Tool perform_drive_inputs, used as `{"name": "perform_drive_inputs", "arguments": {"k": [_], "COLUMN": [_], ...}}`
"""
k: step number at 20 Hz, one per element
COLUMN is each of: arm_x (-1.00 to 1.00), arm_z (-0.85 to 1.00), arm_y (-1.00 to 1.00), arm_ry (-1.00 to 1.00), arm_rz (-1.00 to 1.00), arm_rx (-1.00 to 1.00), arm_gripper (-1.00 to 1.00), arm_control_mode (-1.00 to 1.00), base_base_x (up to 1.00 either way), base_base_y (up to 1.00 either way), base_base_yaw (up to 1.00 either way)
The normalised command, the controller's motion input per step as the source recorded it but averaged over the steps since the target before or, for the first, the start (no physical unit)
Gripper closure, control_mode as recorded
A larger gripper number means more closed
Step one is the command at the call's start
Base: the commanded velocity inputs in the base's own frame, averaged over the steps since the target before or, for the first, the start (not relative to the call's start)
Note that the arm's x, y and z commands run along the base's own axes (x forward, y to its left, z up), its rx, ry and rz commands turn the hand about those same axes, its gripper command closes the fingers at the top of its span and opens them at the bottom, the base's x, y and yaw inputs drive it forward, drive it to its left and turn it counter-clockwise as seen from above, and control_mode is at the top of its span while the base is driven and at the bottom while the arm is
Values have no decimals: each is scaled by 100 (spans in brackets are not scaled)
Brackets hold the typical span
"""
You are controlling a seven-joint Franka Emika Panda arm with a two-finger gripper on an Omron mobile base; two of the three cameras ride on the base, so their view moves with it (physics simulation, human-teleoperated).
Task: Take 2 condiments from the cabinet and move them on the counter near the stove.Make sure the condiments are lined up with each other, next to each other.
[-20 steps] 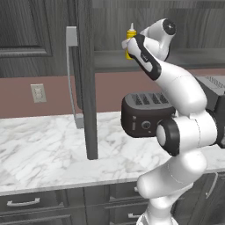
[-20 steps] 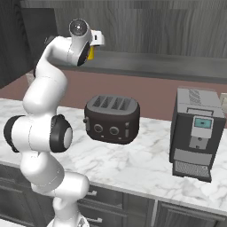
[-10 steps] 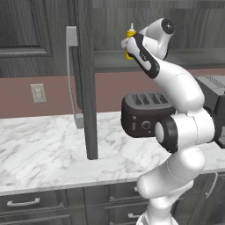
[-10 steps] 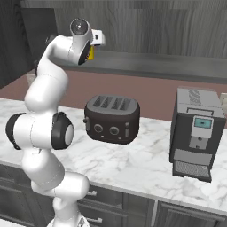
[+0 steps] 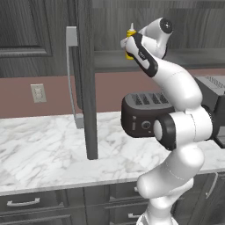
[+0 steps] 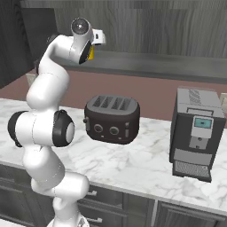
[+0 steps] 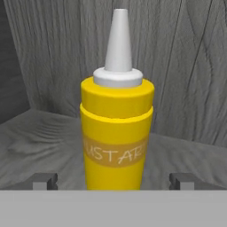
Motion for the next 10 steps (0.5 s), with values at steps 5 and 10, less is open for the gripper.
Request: {"name": "perform_drive_inputs", "arguments": {"k": [5, 10], "arm_x": [6, 6], "arm_z": [0, -1], "arm_y": [0, 0], "arm_ry": [0, 0], "arm_rz": [0, 0], "arm_rx": [0, -1], "arm_gripper": [-100, -100], "arm_control_mode": [-100, -100], "base_base_x": [0, 0], "base_base_y": [0, 0], "base_base_yaw": [0, 0]}}
